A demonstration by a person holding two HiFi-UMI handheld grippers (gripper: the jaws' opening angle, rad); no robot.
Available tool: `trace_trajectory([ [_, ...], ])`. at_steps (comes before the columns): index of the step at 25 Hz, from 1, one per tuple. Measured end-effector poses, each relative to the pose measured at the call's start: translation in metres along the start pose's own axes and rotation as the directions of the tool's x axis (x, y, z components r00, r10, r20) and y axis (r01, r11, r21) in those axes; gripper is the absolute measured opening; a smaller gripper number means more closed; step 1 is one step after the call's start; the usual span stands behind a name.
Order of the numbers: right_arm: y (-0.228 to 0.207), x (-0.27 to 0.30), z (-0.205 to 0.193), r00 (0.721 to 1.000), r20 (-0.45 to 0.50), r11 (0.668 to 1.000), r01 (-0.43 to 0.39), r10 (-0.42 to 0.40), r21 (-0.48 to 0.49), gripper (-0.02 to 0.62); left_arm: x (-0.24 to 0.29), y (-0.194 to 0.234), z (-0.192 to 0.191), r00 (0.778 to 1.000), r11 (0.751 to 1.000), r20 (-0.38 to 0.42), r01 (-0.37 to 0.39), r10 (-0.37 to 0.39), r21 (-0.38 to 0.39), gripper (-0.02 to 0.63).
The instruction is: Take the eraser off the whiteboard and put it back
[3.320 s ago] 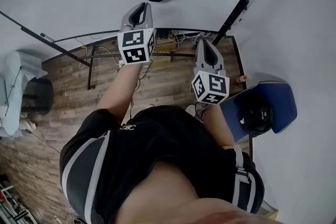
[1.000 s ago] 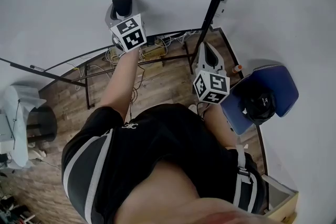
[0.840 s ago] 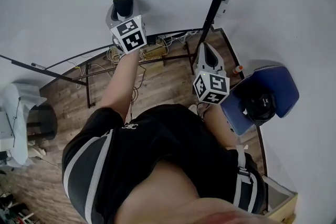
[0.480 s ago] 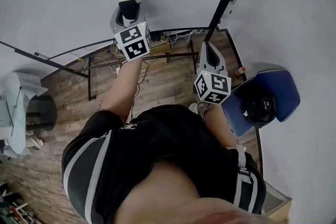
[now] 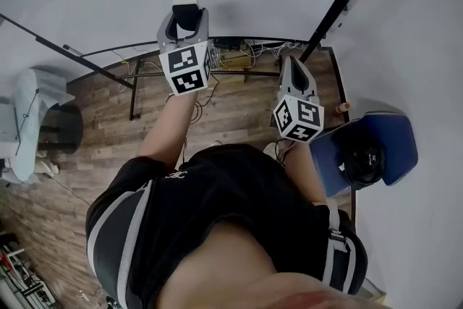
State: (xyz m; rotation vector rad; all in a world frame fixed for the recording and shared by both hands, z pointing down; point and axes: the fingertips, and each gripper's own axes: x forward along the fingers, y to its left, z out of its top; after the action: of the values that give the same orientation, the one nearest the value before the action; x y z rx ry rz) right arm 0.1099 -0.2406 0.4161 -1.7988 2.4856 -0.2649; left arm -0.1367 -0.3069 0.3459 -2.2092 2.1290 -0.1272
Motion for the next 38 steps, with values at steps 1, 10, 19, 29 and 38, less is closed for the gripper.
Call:
trace_trajectory([
  [1,0.004,0.003,-0.001,1.000,-0.003,1.000,-0.012,0.012,0.000,0.006,-0.005,0.003,-0.003,1.000,1.000,-0.007,-0.005,0.005,-0.001,0.265],
  [10,0.027,0.021,-0.008,0.995,-0.021,0.995,-0.095,0.095,-0.006,0.006,-0.038,0.000,-0.044,0.996,1.000,-0.087,0.025,-0.027,-0.016,0.265],
  [19,0.041,0.024,-0.007,0.992,-0.032,0.993,-0.120,0.119,-0.016,0.006,-0.051,-0.011,-0.064,0.988,0.995,-0.136,0.068,-0.077,-0.070,0.265],
  [29,0.031,0.024,-0.010,0.995,-0.036,0.995,-0.097,0.097,-0.017,0.006,-0.049,-0.033,-0.074,0.980,0.988,-0.143,0.129,-0.140,-0.084,0.265],
  [38,0.026,0.024,-0.010,0.995,-0.037,0.996,-0.090,0.089,-0.017,0.006,-0.045,-0.035,-0.067,0.982,0.988,-0.126,0.133,-0.143,-0.084,0.265],
])
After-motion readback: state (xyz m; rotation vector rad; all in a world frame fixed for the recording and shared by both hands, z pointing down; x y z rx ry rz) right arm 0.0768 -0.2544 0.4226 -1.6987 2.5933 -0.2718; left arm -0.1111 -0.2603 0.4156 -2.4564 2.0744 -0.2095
